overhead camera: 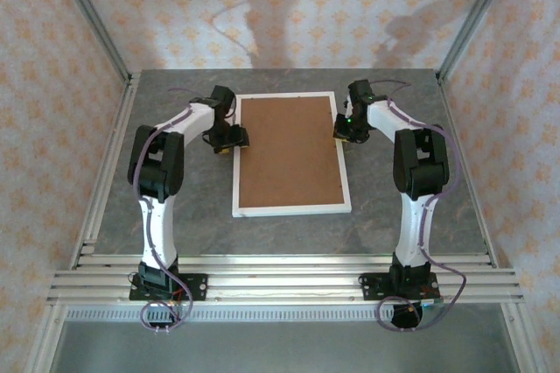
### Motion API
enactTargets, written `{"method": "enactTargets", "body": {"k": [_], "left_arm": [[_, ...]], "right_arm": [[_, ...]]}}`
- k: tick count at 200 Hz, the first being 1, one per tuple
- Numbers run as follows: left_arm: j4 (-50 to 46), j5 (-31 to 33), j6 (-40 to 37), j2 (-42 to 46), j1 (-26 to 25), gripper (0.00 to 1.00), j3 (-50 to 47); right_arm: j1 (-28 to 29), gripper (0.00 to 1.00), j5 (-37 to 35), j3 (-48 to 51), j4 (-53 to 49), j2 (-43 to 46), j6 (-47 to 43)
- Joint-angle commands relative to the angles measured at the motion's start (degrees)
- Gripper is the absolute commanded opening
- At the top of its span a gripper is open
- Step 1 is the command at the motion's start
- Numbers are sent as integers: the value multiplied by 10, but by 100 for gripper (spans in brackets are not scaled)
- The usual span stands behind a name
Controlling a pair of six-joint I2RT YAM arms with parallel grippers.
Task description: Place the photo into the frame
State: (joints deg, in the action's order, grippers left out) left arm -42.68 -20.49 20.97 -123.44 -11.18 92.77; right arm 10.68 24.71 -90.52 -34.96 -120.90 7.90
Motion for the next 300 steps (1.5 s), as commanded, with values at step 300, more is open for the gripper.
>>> {"method": "enactTargets", "body": {"k": [300], "left_arm": [[56,36,54,286,-38,70,-341]], "right_arm": [[16,15,-44,39,-3,-6,25]]}}
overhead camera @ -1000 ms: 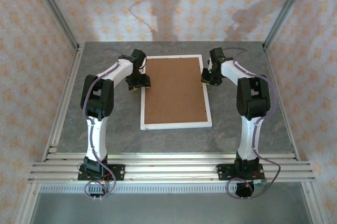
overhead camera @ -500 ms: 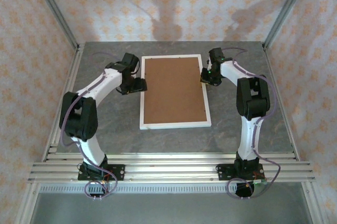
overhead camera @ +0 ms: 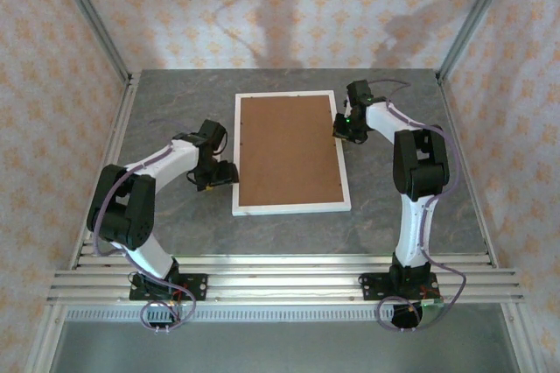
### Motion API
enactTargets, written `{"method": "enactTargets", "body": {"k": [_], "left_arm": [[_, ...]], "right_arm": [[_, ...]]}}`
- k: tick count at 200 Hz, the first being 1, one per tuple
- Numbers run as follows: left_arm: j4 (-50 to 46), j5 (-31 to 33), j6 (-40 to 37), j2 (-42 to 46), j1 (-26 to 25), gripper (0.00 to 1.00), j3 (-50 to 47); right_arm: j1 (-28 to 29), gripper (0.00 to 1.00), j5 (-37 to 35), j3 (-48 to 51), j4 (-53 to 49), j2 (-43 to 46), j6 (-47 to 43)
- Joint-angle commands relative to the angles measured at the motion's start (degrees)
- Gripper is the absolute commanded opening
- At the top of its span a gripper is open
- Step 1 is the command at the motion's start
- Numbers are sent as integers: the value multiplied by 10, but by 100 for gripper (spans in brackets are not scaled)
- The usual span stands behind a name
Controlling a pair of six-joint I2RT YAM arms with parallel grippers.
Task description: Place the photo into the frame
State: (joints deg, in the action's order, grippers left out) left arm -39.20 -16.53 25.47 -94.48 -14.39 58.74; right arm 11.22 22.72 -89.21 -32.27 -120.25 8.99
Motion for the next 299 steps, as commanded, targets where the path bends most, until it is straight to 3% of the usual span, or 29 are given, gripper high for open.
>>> {"method": "enactTargets", "body": {"k": [1,113,158,208,243,267,299], "left_arm": [[22,-4,9,-4,-5,70,0],[5,-10,16,-34,-27,69,-11],[82,-44,44,-92,-52,68,-40],[94,-24,48,-113,-77,68,-30],[44,20,27,-83,-76,69,22],[16,62,10,-50,-73,71,62],[28,74,10,-6,-53,74,82]], "right_arm": [[11,15,-24,25,-30,-12,14],[11,15,-23,28,-24,-14,17],[10,15,-17,31,-17,-19,25],[11,15,-15,45,-8,-18,32],[10,16,-17,38,-13,-2,32],[7,19,-34,26,-27,19,28],[5,29,-71,7,-65,54,7]]}}
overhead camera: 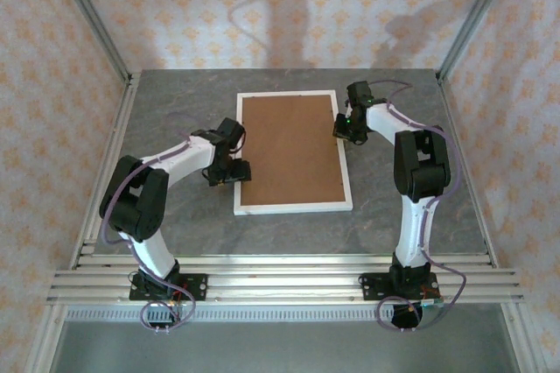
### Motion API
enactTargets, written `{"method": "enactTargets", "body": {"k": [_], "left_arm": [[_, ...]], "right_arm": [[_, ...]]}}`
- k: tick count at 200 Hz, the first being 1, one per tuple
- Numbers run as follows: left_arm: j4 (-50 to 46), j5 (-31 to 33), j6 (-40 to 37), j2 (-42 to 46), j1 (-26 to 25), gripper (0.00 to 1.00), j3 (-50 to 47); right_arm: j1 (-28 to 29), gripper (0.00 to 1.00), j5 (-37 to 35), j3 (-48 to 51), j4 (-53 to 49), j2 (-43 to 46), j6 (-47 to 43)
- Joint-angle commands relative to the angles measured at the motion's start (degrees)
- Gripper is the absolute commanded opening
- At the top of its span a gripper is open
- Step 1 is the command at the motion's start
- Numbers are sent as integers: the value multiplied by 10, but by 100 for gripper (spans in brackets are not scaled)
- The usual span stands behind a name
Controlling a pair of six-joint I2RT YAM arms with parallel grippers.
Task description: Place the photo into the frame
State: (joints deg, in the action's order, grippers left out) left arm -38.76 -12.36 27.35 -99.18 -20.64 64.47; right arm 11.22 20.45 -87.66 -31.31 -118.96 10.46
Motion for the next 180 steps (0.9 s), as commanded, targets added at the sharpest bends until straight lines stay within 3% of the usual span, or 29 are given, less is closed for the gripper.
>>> {"method": "enactTargets", "body": {"k": [1,44,56,68,80,117,180], "left_arm": [[25,32,-9,42,10,74,25],[149,7,29,95,61,80,-20],[191,-7,59,103,72,85,-38],[229,-14,74,107,80,99,-56],[252,-19,82,107,82,100,-67],[309,-42,97,102,91,100,-115],[382,-104,143,111,117,100,-193]], "right_arm": [[5,29,-49,-9,-75,42,-9],[31,46,-57,23,-117,119,-54],[54,52,-62,49,-123,150,-65],[83,59,-60,75,-131,179,-81],[120,65,-53,97,-148,201,-99],[239,72,-84,149,-180,231,-112],[367,72,-133,175,-171,215,-99]]}}
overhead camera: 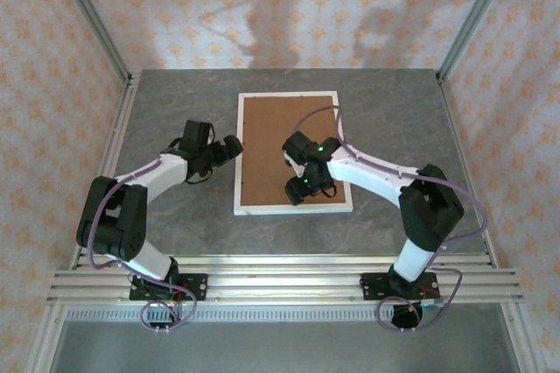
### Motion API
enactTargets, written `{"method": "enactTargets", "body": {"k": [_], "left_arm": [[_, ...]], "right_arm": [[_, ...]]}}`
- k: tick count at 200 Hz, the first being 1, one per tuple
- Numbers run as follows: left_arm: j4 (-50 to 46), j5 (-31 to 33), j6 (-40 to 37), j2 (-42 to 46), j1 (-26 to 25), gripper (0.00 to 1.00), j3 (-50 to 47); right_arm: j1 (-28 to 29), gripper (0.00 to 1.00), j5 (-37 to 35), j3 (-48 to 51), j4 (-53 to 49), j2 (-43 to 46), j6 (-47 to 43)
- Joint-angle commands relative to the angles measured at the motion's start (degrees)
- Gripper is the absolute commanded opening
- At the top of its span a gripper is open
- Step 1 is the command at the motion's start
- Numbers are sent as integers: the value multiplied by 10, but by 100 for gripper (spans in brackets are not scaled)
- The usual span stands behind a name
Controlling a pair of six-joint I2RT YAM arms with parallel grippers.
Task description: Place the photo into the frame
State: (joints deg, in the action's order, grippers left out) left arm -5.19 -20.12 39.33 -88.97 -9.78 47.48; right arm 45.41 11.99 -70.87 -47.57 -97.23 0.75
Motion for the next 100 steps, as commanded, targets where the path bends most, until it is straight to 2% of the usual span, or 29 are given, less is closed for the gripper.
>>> {"method": "enactTargets", "body": {"k": [1,83,100], "left_arm": [[47,-27,23,9,9,100,-25],[53,-18,18,57,27,100,-96],[66,-19,28,55,27,99,-102]], "right_arm": [[26,72,-50,7,-8,-3,-2],[57,72,-123,39,29,-61,-30],[57,70,-128,43,30,-69,-27]]}}
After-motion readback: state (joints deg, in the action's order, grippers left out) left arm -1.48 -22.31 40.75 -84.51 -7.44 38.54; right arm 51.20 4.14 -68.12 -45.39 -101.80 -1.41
